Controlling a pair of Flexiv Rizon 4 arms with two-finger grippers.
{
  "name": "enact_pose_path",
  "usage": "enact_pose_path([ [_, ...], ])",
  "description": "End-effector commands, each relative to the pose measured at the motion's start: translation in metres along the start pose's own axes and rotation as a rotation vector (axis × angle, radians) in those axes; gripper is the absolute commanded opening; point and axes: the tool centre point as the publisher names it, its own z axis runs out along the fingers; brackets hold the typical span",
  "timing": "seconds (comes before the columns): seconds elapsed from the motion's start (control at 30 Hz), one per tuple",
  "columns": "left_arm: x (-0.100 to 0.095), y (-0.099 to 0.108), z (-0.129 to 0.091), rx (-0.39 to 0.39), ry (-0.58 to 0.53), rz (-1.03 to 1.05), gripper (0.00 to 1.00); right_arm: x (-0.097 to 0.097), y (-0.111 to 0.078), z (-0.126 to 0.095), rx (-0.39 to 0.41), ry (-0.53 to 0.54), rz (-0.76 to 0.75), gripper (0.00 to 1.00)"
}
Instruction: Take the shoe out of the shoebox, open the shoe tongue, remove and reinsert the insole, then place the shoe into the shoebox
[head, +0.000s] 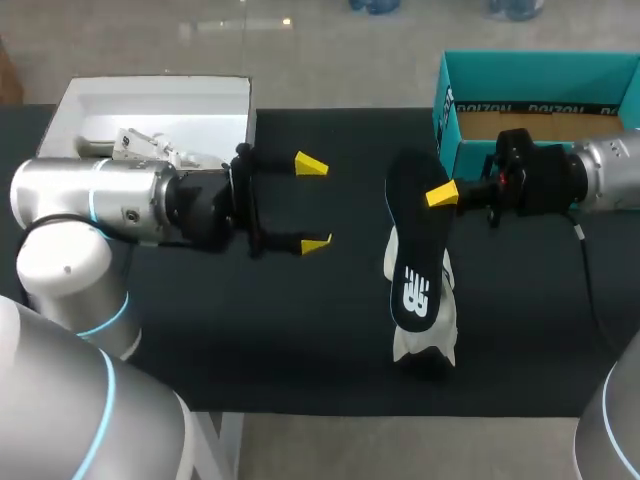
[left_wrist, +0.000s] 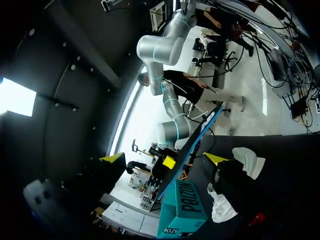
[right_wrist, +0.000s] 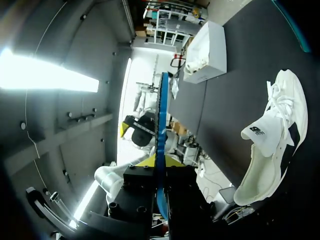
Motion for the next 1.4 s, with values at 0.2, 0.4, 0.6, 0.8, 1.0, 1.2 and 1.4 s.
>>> enact_pose_path([
  [0.2,0.003,0.003,0.002,0.006,-0.139,0.004,1.0,0.0,-0.001,0.001,-0.002,-0.002,0.001,0.0],
  [0.4,-0.003,0.0,-0.004,-0.053,-0.096,0.159,1.0,0.0,-0.001,0.001,-0.002,-0.002,0.001,0.0],
  [0.6,-0.005,-0.006,0.0,-0.153,0.009,0.418,1.0,0.0,-0.001,0.001,-0.002,-0.002,0.001,0.0],
  [0.8,0.003,-0.003,0.015,-0.176,0.088,0.523,1.0,0.0,-0.001,0.001,-0.002,-0.002,0.001,0.0],
  [1.0,0.007,0.004,0.032,-0.156,0.133,0.556,1.0,0.0,-0.001,0.001,-0.002,-0.002,0.001,0.0],
  [1.2,0.009,0.014,0.049,-0.1,0.156,0.525,1.0,0.0,-0.001,0.001,-0.002,-0.002,0.001,0.0],
  [1.4,0.018,0.023,0.061,-0.062,0.19,0.529,1.0,0.0,-0.001,0.001,-0.002,-0.002,0.001,0.0],
])
